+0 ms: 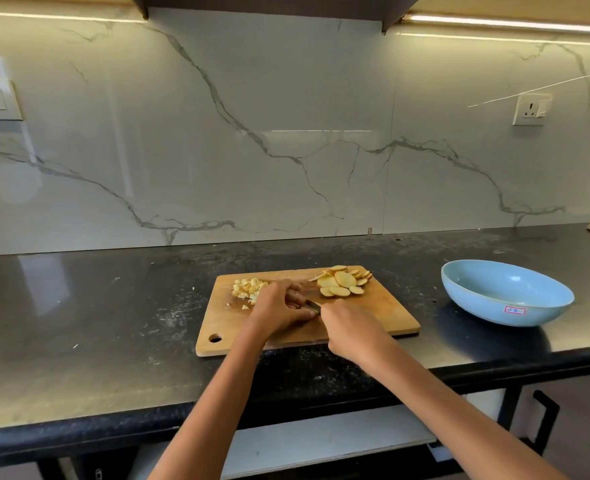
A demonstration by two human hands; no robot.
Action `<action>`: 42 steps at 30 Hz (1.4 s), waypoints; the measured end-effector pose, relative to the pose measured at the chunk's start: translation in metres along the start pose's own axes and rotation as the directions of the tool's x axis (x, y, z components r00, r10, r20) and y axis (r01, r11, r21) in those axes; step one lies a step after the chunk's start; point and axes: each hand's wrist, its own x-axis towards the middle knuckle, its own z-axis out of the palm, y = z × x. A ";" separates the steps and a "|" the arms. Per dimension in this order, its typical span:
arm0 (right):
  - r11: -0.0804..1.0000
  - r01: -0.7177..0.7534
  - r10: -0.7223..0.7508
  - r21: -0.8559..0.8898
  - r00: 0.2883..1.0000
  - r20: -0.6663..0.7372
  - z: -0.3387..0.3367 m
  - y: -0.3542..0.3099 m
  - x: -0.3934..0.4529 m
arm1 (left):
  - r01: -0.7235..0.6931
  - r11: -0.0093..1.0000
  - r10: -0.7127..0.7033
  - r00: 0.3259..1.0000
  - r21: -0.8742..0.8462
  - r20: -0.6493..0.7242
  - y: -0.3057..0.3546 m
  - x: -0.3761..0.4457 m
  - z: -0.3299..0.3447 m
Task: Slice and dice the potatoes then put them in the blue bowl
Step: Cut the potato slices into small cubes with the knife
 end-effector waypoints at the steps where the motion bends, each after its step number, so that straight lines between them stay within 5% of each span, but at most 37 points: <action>1: 1.000 0.010 -0.010 -0.006 1.000 0.003 0.000 0.000 -0.001 | 0.007 1.000 -0.007 1.000 -0.003 0.001 0.001 -0.001 0.000; 13: 0.998 0.055 -0.055 0.010 0.998 0.030 -0.002 0.014 -0.023 | -0.104 0.964 0.044 0.971 0.246 0.237 0.009 0.006 -0.006; 20: 1.000 0.020 -0.020 -0.013 1.000 0.022 -0.013 0.034 -0.037 | -0.120 0.969 0.071 0.973 0.217 0.222 0.006 0.003 -0.006; 25: 1.000 0.007 -0.006 0.013 0.995 -0.095 -0.010 0.035 -0.022 | -0.053 0.997 0.049 0.996 0.056 0.076 0.003 -0.005 -0.007; 28: 0.999 0.018 -0.015 0.047 0.998 -0.061 0.002 0.024 -0.011 | -0.021 0.998 0.022 1.000 0.060 -0.019 0.000 -0.008 -0.009; 42: 0.999 0.017 -0.019 0.034 0.998 0.053 -0.004 0.003 0.008 | -0.072 0.992 0.079 0.995 0.106 -0.058 -0.001 -0.007 -0.007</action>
